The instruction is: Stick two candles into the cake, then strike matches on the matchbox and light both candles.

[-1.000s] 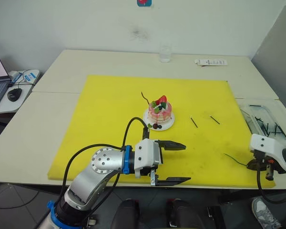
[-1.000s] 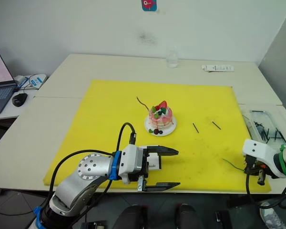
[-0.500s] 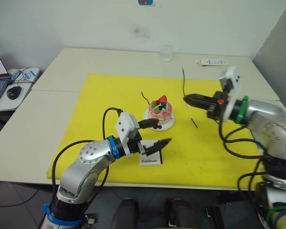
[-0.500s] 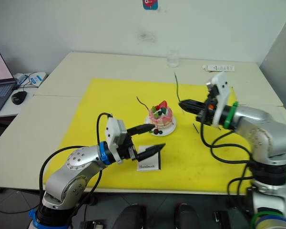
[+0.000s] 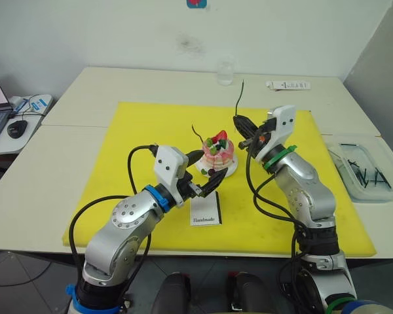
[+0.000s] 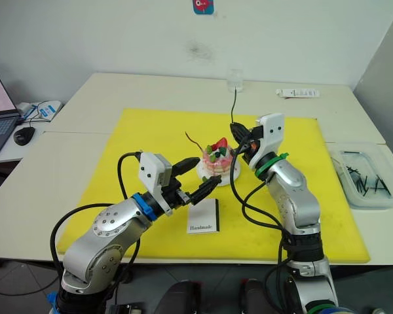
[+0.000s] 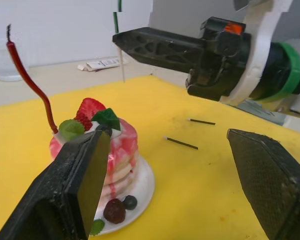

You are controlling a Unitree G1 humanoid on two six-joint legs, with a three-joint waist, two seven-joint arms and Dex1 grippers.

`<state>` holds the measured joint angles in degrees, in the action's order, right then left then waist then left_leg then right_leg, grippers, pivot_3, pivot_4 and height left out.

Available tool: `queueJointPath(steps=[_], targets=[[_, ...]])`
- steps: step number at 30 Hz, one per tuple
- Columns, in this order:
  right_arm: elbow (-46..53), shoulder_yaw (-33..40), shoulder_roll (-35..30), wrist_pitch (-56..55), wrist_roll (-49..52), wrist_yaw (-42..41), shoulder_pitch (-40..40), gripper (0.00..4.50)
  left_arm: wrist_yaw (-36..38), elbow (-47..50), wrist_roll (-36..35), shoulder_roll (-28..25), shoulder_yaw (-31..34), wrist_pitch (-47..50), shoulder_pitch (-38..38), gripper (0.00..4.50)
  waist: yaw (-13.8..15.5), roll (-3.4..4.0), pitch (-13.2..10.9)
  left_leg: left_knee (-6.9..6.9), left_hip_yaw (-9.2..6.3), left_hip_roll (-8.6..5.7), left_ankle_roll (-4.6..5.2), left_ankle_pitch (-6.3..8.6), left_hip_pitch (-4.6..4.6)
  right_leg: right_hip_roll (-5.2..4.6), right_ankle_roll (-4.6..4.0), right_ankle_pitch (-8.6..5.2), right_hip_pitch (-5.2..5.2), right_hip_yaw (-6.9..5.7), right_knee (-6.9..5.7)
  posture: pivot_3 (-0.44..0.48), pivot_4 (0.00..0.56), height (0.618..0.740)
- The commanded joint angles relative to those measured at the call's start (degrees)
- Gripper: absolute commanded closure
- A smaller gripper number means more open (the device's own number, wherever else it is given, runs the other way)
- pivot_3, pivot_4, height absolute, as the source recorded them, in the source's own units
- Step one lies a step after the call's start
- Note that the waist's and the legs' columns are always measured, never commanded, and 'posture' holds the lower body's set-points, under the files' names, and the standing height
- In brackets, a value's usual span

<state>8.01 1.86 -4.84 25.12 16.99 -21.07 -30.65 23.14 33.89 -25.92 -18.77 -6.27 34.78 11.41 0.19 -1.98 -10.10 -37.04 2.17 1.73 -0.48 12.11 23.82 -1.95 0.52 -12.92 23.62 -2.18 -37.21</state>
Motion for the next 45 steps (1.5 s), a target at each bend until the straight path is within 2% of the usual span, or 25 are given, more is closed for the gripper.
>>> queueJointPath(steps=[1, 11, 45], targets=[[-1.3, -0.8, 0.7, -3.6, -0.7, 0.5, 0.1, 4.37, 0.0, 2.4, -0.3, -0.2, 0.3, 0.0, 0.9, 0.33, -0.1, 0.00, 0.0, 0.00, 0.00, 0.00, 0.00, 0.00, 0.00, 0.00, 0.00, 0.00, 0.00, 0.00, 0.01, 0.000, 0.150, 0.740], [-7.0, -1.7, 1.4, -7.6, -1.2, 0.4, 0.8, 4.37, 0.5, 4.2, -1.6, -2.1, 1.0, 1.3, -0.1, 0.33, -0.2, 0.01, 0.0, 0.03, 0.01, 0.01, 0.00, 0.00, 0.02, 0.00, -0.05, -0.04, 0.00, 0.01, 0.06, 0.000, 0.150, 0.740], [-9.5, -2.6, 1.2, -10.2, -1.3, 1.3, 2.0, 4.37, 0.0, 5.4, -4.0, -2.3, 1.4, 3.2, 0.3, 0.33, -0.2, 0.02, 0.0, 0.06, -0.01, 0.02, -0.01, 0.00, 0.02, -0.01, -0.11, -0.07, 0.01, -0.01, 0.10, 0.000, 0.150, 0.740]])
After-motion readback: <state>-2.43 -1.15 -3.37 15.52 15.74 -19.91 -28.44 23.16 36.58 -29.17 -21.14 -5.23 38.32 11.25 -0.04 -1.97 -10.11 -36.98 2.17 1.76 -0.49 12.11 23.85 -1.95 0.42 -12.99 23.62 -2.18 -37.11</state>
